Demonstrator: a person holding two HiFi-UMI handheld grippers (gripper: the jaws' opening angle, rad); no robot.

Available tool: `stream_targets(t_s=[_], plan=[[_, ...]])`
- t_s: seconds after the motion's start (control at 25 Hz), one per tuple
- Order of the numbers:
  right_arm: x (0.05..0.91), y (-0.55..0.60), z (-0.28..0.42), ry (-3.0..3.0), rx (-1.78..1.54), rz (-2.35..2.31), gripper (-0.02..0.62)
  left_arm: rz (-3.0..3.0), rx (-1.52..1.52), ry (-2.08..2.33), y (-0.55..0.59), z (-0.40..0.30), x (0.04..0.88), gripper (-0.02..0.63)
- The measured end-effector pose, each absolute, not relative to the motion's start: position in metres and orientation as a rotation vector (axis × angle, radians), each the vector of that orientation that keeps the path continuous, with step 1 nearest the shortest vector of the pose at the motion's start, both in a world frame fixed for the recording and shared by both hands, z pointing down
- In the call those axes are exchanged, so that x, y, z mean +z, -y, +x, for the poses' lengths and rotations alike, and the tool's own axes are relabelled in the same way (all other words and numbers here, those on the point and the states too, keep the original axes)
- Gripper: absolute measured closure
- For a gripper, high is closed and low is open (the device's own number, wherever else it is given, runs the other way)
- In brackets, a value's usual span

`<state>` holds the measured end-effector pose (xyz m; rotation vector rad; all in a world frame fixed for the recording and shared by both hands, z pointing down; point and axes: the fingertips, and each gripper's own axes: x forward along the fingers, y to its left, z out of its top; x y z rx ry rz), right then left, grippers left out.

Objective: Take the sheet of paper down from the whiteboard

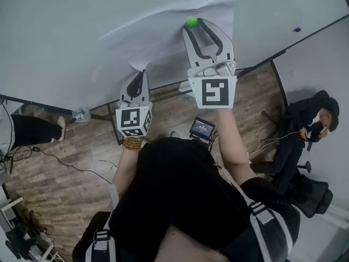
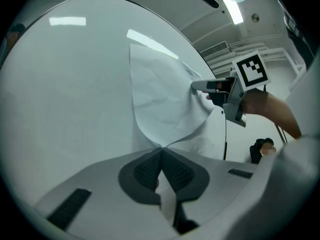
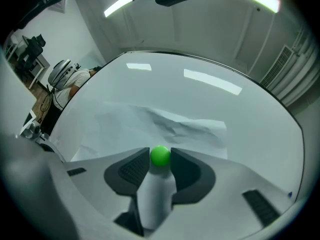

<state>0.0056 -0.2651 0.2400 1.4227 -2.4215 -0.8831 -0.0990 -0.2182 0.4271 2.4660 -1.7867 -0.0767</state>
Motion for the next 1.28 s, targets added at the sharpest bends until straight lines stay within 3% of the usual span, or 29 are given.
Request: stream_targets(t_s=[1.28], plan=[[0.2376, 0.2644, 0.0027, 2.416, -0.928, 1.393, 0.474, 2.464, -0.096, 1.815, 0.2202, -0.0949, 0.4208, 0.597]])
